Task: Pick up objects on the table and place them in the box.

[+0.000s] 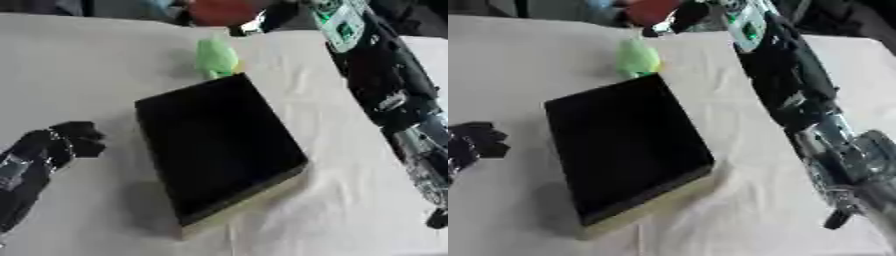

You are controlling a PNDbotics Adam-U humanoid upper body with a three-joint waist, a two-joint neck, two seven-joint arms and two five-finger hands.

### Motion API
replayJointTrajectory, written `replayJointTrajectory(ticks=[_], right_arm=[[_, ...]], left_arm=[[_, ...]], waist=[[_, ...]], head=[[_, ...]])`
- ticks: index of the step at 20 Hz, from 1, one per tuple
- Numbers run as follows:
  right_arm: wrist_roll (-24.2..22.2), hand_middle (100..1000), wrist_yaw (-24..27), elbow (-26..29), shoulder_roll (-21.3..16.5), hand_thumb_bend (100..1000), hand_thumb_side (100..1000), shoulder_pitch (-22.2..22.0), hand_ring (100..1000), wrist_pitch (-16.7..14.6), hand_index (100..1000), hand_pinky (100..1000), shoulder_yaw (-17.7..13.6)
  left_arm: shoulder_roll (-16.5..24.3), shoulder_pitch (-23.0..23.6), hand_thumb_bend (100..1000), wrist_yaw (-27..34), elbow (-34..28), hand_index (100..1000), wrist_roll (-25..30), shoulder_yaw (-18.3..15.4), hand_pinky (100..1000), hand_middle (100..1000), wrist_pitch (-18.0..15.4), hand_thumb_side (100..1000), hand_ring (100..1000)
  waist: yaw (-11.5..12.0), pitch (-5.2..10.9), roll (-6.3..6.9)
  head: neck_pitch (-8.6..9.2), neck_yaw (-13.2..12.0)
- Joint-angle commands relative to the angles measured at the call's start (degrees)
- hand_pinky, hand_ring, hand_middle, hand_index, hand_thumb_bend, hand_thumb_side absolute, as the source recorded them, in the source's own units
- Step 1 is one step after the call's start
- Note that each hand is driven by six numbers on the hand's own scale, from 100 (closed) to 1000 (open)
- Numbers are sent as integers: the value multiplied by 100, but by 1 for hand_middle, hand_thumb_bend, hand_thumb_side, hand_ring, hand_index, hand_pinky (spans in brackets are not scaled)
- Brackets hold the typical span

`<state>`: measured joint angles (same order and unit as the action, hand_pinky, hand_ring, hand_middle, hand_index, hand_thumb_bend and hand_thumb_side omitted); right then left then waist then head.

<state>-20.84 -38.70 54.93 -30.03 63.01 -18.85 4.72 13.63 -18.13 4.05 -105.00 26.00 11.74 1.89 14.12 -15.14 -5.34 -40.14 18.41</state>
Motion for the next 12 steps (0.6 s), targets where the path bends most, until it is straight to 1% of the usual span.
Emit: replayJointTrajectory(ticks=[1,7,12], right_arm=[[35,808,33,31,-104,625,446,109,717,4,886,743,-61],[49,804,23,-38,-90,599,457,105,714,17,883,742,-74],[56,799,14,-132,-73,581,466,94,710,31,880,740,-85]], left_arm=[[14,-48,362,22,-99,866,7,-41,809,736,-5,1000,759],[16,-49,359,26,-107,866,0,-43,809,736,-7,1000,759],[18,-59,357,29,-126,866,11,-29,809,736,-15,1000,759]], waist=[[24,126,45],[97,129,80],[169,113,167]], head=[[-34,74],[-3,125],[30,206]])
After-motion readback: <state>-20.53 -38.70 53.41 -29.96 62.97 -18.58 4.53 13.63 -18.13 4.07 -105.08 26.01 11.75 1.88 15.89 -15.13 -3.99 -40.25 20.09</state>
